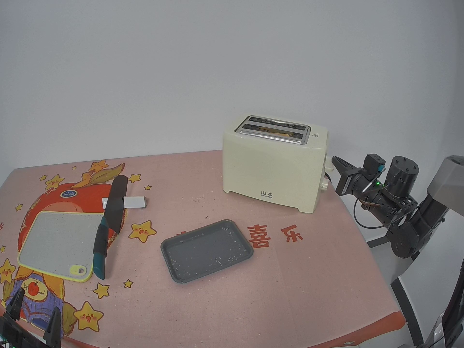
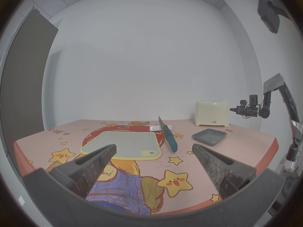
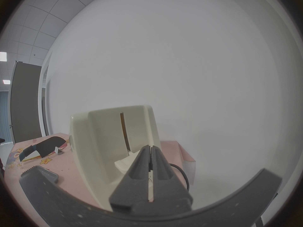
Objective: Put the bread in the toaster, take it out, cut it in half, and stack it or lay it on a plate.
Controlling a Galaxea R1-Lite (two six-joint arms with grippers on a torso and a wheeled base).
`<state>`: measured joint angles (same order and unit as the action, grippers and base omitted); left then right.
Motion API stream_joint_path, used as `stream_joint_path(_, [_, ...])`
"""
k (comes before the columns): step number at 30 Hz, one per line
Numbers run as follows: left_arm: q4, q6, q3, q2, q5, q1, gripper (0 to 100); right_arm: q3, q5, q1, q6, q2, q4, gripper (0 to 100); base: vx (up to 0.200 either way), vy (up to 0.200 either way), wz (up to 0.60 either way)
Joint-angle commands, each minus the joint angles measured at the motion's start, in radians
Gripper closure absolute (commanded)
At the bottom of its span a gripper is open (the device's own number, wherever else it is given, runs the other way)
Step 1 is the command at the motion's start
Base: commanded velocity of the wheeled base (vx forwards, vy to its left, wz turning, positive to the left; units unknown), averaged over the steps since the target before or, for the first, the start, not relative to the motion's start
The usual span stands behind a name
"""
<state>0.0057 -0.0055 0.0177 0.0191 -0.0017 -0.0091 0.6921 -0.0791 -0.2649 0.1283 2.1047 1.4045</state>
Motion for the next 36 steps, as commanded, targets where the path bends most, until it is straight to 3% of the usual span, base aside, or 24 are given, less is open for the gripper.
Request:
stream_joint_path(1, [0.0, -0.001, -0.015, 0.001, 0.0, 0.0, 0, -0.002, -0.001, 0.001, -0.003, 0.009, -0.002, 100, 0.0, 0.0, 0.0])
stream_joint_path(36, [0.0, -0.001, -0.015, 0.001, 0.0, 0.0, 0, -0.006, -0.001, 0.001, -0.016, 0.028, -0.001, 100, 0.0, 0.0, 0.0])
